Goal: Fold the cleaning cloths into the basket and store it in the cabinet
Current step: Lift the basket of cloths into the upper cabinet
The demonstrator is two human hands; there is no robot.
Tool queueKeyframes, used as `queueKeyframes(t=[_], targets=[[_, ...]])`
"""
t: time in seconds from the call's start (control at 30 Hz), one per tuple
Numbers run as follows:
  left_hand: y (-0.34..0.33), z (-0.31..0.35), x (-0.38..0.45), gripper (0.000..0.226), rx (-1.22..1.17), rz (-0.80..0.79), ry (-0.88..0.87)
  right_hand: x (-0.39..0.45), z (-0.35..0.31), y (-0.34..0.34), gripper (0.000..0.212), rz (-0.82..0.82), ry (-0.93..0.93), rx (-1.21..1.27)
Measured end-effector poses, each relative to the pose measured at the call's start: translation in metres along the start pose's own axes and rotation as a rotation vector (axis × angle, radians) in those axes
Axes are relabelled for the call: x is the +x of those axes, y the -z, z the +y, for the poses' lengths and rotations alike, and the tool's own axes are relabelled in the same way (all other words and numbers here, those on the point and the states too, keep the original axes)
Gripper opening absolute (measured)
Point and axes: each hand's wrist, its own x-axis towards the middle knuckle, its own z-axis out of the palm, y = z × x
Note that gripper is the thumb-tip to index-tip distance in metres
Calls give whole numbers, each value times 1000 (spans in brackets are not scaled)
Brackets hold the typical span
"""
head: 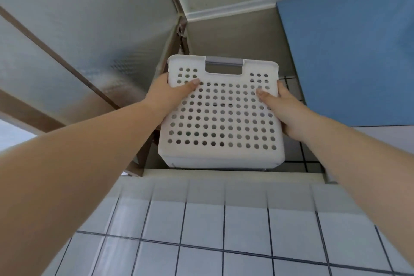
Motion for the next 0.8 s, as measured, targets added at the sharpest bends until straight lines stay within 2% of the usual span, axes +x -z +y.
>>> queueKeyframes(t=[0.1,0.27,0.4,0.57,0.8], targets=[[-11,-24,5,37,84,62,-38,7,18,-9,43,41,21,-39],[-24,-58,9,64,285,133,-48,17,37,-22,41,117,71,-193],[-29,-85,7,73,471,101,-28,15,56,-26,41,125,4,-365],[-38,-97,-1,67,609,73,-83,11,71,-26,55,143,-32,-460],[-46,-116,-23,53,888,-16,-259,-1,81,-32,72,21,-87,-631]])
